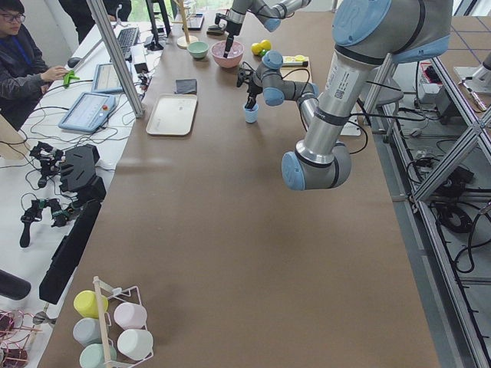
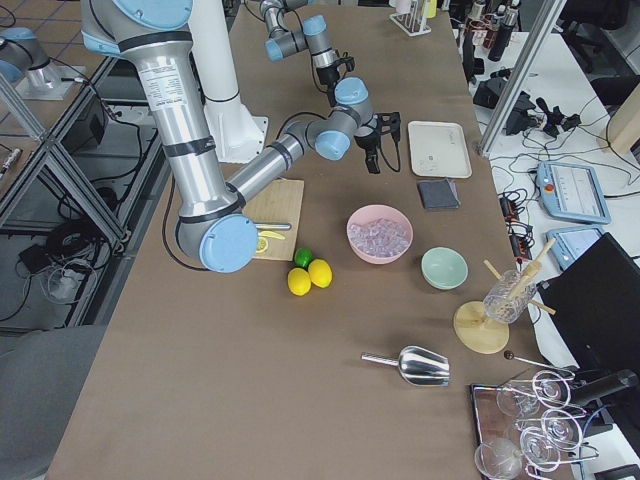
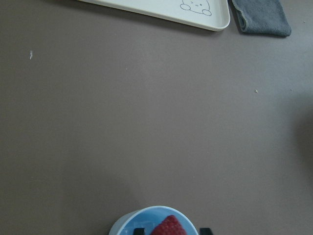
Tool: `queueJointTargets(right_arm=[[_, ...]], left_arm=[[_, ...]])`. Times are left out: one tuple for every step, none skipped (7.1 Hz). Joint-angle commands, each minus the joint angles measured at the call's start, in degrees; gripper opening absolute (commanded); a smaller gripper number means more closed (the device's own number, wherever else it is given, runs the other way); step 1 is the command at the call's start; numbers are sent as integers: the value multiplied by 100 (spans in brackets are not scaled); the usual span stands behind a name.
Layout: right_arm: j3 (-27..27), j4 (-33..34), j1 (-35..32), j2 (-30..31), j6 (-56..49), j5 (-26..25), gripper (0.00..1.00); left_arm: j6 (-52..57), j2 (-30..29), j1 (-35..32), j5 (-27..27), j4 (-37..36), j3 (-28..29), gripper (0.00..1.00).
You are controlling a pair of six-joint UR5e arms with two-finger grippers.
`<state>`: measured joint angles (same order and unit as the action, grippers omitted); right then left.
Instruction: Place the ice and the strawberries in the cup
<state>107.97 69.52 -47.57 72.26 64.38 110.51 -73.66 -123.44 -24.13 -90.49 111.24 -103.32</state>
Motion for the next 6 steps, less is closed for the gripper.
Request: queueJointTargets(right_arm=[[-65,18,-435,60,-396,661,100],[-153,18,-655,173,-696,873,100],[-258,18,-839,314,-977,1032,100],[-268,18,-989,576,-1137,1042,100],[-338,18,-1321,840,-1643,1156,100],[-591,1,-1821,1173,-2440,1566,100]], left_arm=[[692,40,-763,-74,-155,-65,98],[2427,344,-1247,-275,-34,152,98],[3497,408,-1844,-294,298,477,98],[3499,452,-2006,-286,423,576,98],[3551,496,-2121,-242,416,881,98],[3569,636,-2583,-346,311,1102,98]])
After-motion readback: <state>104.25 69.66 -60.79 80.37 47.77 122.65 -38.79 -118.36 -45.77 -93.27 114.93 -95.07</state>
